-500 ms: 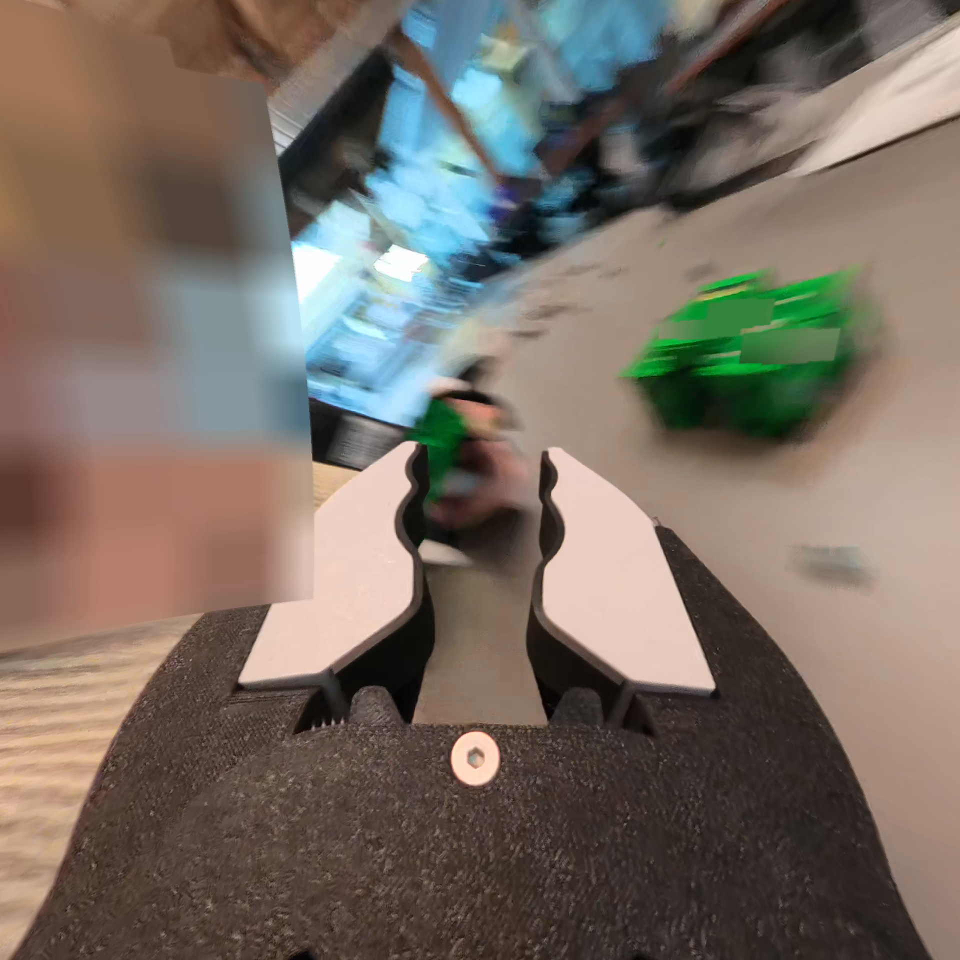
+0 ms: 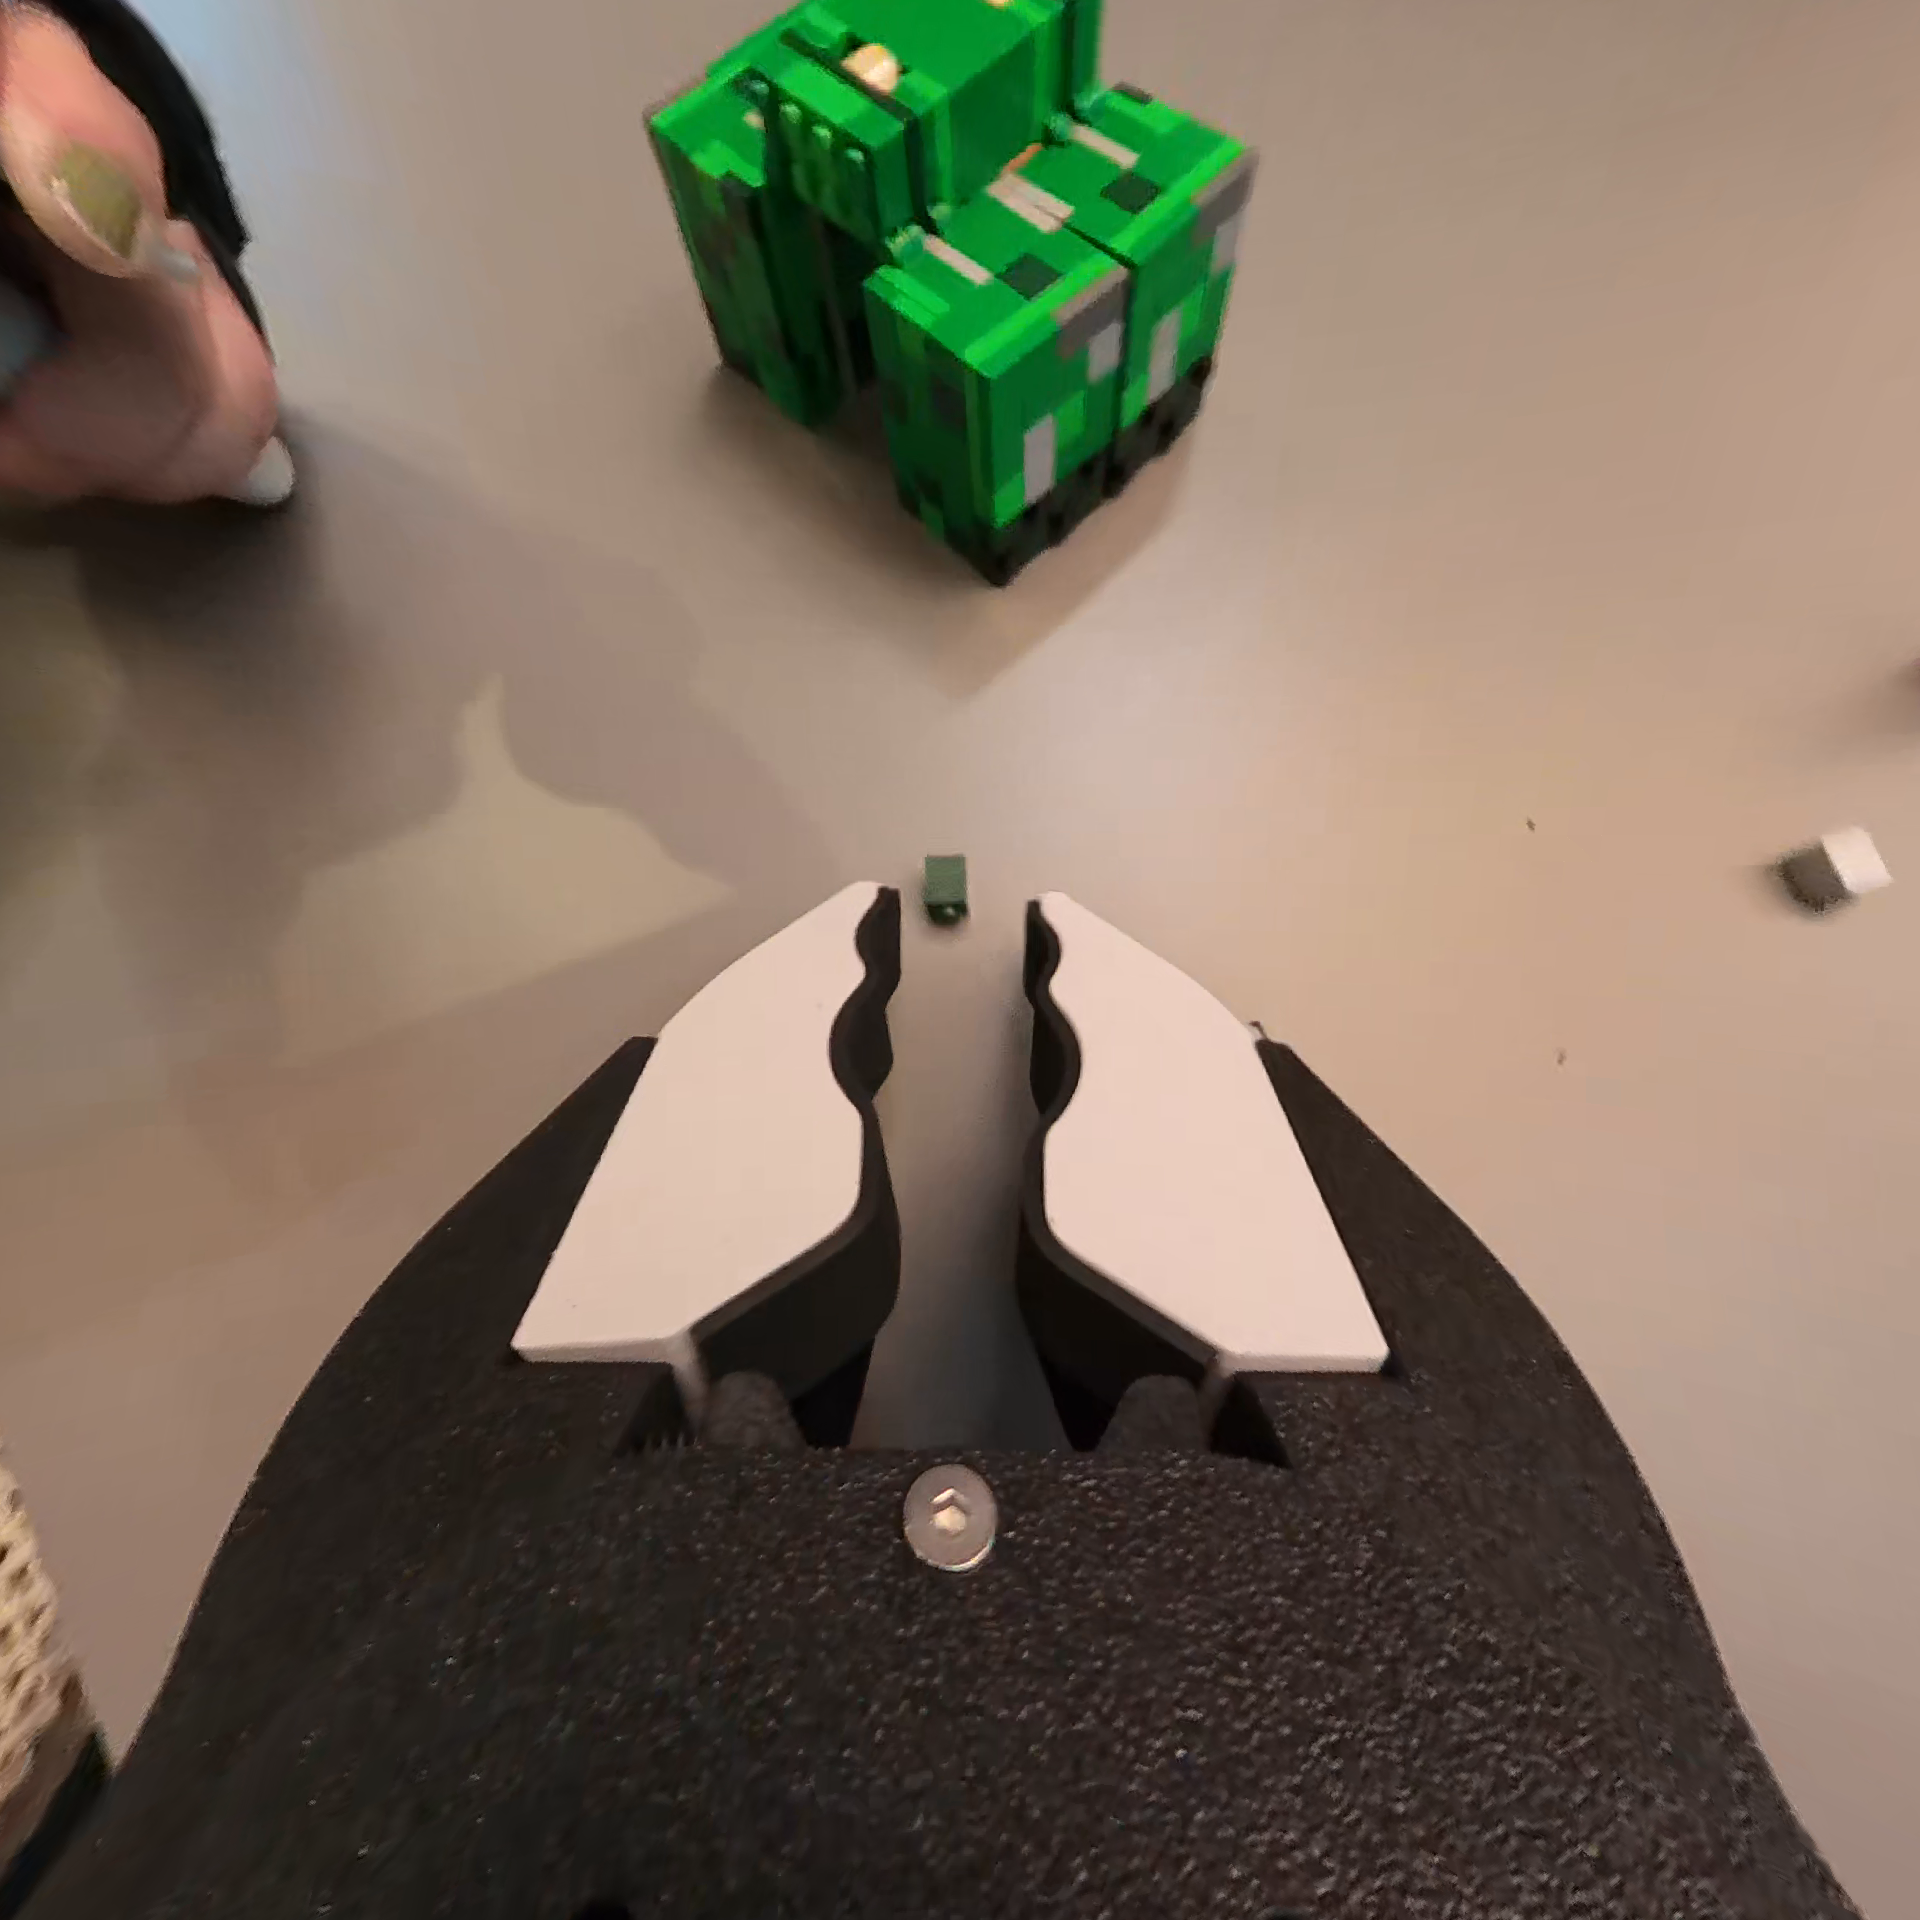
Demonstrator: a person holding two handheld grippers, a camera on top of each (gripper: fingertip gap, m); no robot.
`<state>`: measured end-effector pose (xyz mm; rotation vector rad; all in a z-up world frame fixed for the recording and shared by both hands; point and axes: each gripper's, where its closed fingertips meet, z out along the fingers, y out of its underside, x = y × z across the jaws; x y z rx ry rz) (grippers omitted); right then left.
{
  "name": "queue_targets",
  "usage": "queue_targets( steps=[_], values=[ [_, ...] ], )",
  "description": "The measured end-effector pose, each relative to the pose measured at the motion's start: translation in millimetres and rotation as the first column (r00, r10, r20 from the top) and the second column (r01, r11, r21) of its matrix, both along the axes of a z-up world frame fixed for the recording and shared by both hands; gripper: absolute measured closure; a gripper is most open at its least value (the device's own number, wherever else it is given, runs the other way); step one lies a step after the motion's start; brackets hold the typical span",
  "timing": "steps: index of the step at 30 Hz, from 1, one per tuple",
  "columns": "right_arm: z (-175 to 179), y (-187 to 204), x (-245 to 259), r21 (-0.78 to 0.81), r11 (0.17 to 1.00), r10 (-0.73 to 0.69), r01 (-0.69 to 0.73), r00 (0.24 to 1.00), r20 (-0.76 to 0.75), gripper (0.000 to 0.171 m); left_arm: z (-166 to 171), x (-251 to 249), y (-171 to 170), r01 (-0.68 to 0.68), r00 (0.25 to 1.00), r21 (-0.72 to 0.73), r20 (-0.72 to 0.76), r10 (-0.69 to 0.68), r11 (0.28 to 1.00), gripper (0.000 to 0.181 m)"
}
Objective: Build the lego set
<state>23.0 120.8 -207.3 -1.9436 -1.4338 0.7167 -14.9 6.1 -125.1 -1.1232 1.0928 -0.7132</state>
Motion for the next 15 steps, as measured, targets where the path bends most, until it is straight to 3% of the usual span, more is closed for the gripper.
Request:
queue_targets(
  steps=[8,15],
  values=[
    [-4,-1,7,0.021,0.994,0.092,-0.105,0.940,0.329,0.155,-8,5,0,-0.019,0.997,0.037,-0.071,0.022,0.999,0.072],
    [-12,6,-5,0.019,0.986,0.141,-0.166,0.886,0.442,0.157,-12,7,-2,-0.014,0.994,0.064,-0.106,0.021,0.998,0.072]
  ],
)
